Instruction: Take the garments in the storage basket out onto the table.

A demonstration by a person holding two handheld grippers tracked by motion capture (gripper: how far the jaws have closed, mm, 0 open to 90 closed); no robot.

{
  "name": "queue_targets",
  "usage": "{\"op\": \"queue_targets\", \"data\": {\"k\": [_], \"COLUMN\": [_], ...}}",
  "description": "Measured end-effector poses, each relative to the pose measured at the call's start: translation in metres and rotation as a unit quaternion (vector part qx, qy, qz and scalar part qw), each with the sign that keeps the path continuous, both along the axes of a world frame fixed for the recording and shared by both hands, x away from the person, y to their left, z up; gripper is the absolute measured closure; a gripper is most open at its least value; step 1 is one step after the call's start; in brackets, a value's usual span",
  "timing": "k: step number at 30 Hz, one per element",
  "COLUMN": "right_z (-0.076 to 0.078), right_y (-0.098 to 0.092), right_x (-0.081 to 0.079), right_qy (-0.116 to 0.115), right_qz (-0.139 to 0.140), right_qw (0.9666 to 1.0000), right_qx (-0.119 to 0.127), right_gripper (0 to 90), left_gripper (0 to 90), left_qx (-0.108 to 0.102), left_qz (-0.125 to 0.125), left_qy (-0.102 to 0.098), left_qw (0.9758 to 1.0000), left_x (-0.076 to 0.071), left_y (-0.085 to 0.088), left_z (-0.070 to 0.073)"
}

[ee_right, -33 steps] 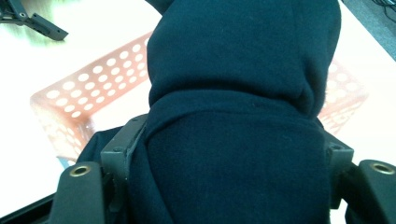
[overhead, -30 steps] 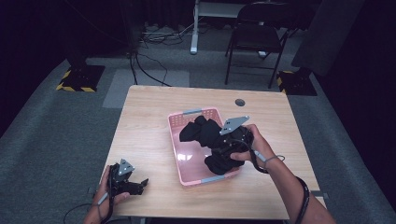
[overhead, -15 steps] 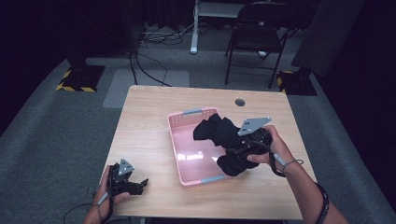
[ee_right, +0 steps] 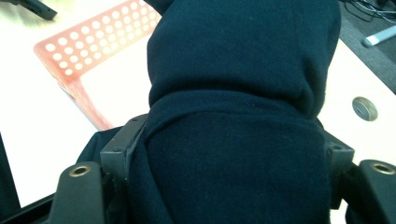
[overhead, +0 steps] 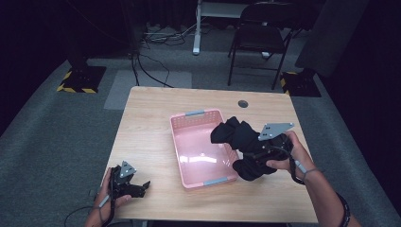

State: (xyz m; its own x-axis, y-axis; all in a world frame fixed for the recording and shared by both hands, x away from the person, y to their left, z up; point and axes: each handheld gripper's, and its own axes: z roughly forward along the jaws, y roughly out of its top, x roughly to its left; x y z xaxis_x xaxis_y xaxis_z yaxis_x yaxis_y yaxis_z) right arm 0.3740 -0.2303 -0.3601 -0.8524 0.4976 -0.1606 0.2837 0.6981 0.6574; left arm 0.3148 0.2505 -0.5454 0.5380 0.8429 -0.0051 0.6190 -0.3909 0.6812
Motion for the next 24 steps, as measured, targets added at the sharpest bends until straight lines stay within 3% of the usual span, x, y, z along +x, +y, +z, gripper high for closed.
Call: {"op": "queue_targets", "data": {"k": [16, 24], "right_z": [-0.019, -0.035], "right_y": [-0.038, -0.044], "right_x": [0.000, 0.005], "right_qy": [0.011, 0.020], "right_qz": [-0.037, -0.049], "right_qw": [0.9993, 0.9985], "right_qx": [0.001, -0.012], "right_gripper": [28.8, 28.8], "left_gripper": [0.0, 0.0], "left_qx": [0.000, 0.000], "left_qz": [0.000, 0.000], "left_qy": [0.000, 0.000], "left_qw": [1.0000, 1.0000], "left_x": [0.000, 0.000], "left_y": [0.000, 0.000], "left_z": [0.000, 0.000]}}
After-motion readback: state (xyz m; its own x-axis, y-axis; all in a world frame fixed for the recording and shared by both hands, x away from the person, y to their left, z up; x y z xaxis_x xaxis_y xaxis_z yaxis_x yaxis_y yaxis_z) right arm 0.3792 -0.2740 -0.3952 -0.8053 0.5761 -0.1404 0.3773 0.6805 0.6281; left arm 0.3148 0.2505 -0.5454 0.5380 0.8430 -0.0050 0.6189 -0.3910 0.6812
